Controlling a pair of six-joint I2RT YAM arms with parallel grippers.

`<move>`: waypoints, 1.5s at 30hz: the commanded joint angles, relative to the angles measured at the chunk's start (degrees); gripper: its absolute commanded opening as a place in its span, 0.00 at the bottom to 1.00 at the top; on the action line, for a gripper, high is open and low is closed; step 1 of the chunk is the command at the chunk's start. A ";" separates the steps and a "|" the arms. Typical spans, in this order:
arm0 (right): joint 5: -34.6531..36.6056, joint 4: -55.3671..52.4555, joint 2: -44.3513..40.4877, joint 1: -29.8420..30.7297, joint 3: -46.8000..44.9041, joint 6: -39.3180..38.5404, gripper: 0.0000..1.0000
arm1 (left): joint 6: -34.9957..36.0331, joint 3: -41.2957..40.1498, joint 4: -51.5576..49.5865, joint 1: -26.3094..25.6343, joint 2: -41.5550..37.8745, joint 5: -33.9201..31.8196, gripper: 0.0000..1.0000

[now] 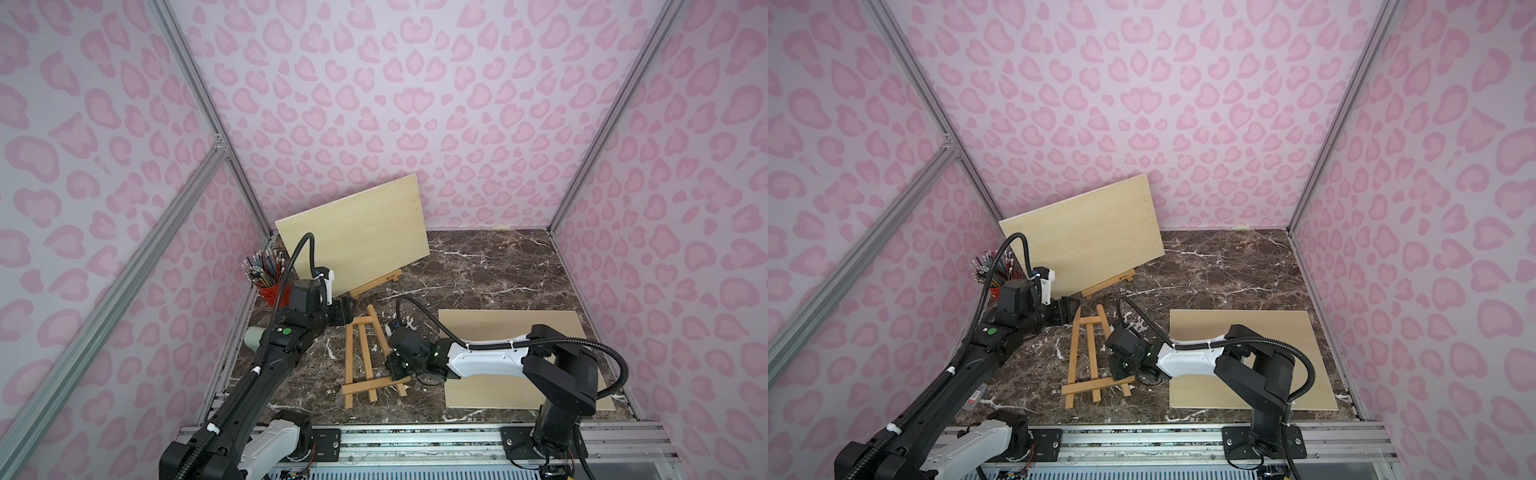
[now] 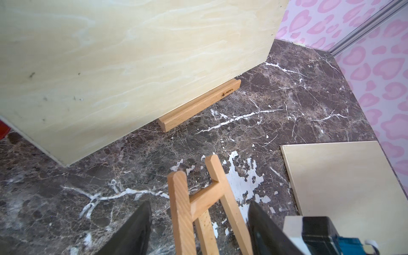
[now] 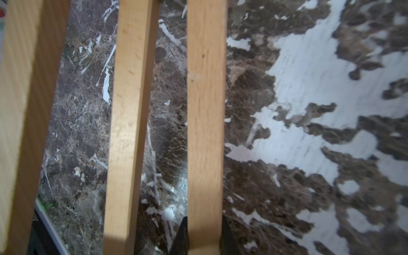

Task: Disassemble the easel
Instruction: Place the easel at the center of the board, then adjust the easel at the corner of the board.

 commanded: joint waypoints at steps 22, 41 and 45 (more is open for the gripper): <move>-1.82 1.16 -4.47 -0.40 -4.18 1.61 0.46 | -15.45 -2.53 -2.24 -14.59 4.65 -6.46 0.72; -2.30 -1.21 -34.30 -12.77 -23.75 1.26 0.67 | -28.48 7.50 -8.75 -31.05 30.29 -9.43 0.63; -3.05 -1.66 -34.51 -14.22 -24.09 -0.45 0.67 | -28.91 9.10 -10.77 -32.22 33.29 -10.63 0.61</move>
